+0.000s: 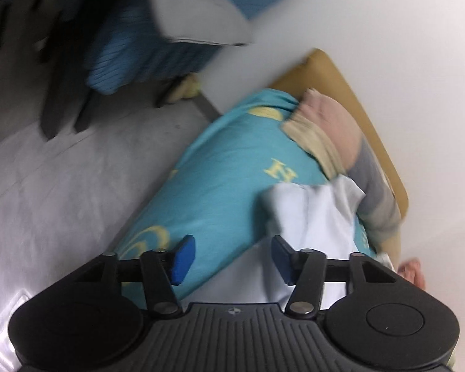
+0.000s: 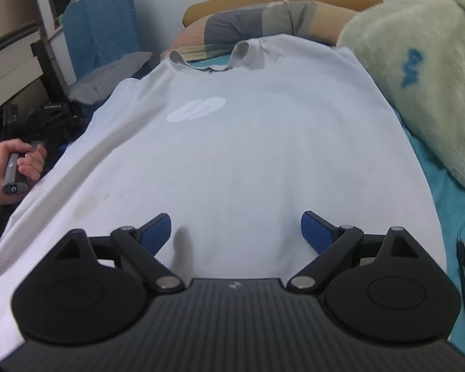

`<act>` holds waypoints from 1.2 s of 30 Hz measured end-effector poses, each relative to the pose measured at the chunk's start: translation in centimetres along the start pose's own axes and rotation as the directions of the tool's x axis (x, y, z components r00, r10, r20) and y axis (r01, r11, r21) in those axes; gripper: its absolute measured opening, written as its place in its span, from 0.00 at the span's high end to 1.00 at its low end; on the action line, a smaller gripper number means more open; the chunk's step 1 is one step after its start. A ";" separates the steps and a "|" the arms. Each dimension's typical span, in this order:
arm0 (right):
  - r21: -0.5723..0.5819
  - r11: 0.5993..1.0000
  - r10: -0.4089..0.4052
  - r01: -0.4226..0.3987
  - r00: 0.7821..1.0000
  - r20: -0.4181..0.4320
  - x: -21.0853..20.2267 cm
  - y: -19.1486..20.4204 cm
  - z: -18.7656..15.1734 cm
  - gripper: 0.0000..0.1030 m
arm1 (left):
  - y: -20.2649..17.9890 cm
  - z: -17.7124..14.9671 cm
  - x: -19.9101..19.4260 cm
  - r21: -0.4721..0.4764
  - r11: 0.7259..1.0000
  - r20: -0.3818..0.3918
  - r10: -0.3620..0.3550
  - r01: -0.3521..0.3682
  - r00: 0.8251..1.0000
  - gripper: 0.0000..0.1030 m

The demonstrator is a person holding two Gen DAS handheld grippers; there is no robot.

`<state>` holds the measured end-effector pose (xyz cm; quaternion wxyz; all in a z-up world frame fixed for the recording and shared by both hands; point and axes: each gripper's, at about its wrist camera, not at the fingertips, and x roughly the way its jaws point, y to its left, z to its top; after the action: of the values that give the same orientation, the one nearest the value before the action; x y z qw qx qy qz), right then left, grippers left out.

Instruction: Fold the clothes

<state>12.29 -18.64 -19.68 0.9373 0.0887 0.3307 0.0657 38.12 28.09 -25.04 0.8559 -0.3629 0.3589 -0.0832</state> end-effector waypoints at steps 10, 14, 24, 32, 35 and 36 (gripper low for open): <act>0.045 0.999 0.008 -0.009 1.000 0.015 -0.6 -0.6 -0.1 0.11 | -7.1 0.8 1.3 0.300 0.914 0.083 0.259 -0.272 0.962 0.98; 0.036 0.999 -0.006 0.005 0.999 0.032 -0.9 -0.6 0.1 0.11 | -7.8 2.6 -1.7 0.250 0.863 0.234 0.386 -0.439 0.892 0.99; 0.033 0.999 -0.005 0.004 0.999 0.034 -1.0 -0.7 0.2 0.11 | 0.2 1.7 -4.3 -0.137 0.960 0.077 0.257 -0.245 0.963 0.45; 0.046 0.999 0.014 -0.015 1.000 0.015 -1.1 -0.6 -0.1 0.11 | 4.9 0.5 -2.9 -0.289 0.946 0.063 0.169 -0.144 0.984 0.20; 0.039 0.999 0.006 -0.006 1.000 0.018 -1.1 -0.5 -0.1 0.11 | 5.4 1.5 -2.1 -0.293 0.955 0.129 0.094 -0.053 0.987 0.20; 0.037 0.999 0.004 -0.005 1.000 0.020 -1.1 -0.5 -0.1 0.11 | 5.0 1.7 -1.7 -0.272 0.962 0.132 0.073 -0.034 0.989 0.20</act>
<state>11.41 -19.33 -19.26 0.9385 0.1075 0.3225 0.0608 37.46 33.37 -26.69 0.8239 -0.4707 0.3154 0.0152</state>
